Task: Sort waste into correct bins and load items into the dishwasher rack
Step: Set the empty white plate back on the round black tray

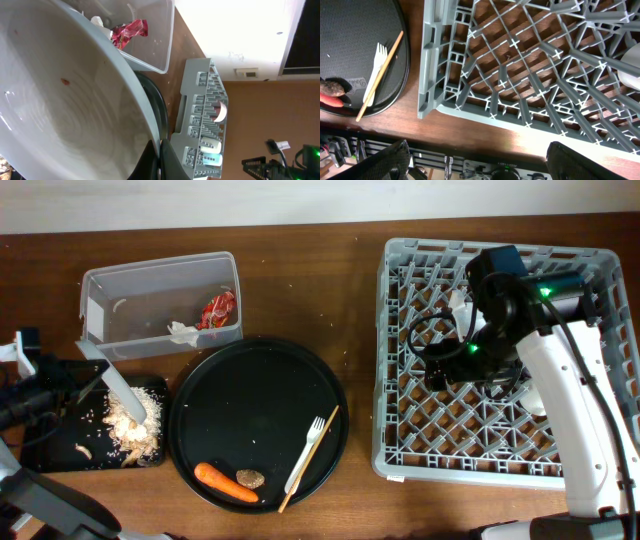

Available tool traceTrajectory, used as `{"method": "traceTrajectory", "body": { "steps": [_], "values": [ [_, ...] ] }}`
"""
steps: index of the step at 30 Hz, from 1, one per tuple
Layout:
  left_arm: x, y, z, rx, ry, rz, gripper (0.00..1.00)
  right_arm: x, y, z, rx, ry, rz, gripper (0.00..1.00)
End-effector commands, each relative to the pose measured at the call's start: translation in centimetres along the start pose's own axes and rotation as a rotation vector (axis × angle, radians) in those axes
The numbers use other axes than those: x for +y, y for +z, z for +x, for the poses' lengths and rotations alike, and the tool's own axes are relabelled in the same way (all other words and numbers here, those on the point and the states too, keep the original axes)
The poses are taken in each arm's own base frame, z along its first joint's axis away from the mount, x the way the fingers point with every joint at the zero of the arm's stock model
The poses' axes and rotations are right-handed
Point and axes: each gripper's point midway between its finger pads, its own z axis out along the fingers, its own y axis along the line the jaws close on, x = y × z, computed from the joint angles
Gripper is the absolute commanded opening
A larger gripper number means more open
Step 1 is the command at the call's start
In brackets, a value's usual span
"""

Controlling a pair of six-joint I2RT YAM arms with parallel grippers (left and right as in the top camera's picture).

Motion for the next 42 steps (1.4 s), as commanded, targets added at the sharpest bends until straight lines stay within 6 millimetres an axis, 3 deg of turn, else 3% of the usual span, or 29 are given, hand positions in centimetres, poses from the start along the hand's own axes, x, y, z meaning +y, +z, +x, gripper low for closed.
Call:
{"method": "traceTrajectory", "body": {
  "steps": [1,3,4,10,16,19,28,32,37,42],
  "values": [
    [-0.9,-0.7,-0.2,-0.023,0.035,-0.005,0.00,-0.1,0.1,0.1,0.007,0.001,0.010,0.91],
    [0.4,-0.8,0.1,-0.003,-0.033,-0.080,0.00,-0.1,0.1,0.1,0.007,0.001,0.010,0.91],
    [-0.6,-0.7,0.0,-0.012,0.027,-0.025,0.00,-0.1,0.1,0.1,0.007,0.001,0.010,0.91],
    [-1.8,-0.7,0.6,-0.003,0.014,0.007,0.00,-0.1,0.1,0.1,0.007,0.001,0.009,0.91],
    [-5.7,0.7,3.2,0.071,0.132,0.004,0.00,-0.1,0.1,0.1,0.007,0.001,0.009,0.90],
    [-7.3,2.5,5.4,0.163,0.226,-0.045,0.00,-0.1,0.1,0.2,0.007,0.002,0.009,0.91],
    [-11.3,10.5,14.4,0.538,0.559,-0.118,0.00,-0.1,0.1,0.1,0.007,0.001,0.009,0.91],
    [-10.6,13.4,17.5,0.616,0.688,-0.336,0.00,-0.1,0.1,0.1,0.007,0.001,0.009,0.91],
    [-11.0,16.9,20.7,0.599,0.778,-0.430,0.01,-0.1,0.1,0.2,0.007,0.001,0.009,0.91],
    [-8.3,18.9,21.2,0.504,0.839,-0.613,0.01,-0.1,0.1,0.2,0.007,0.001,0.009,0.91]
  ]
}}
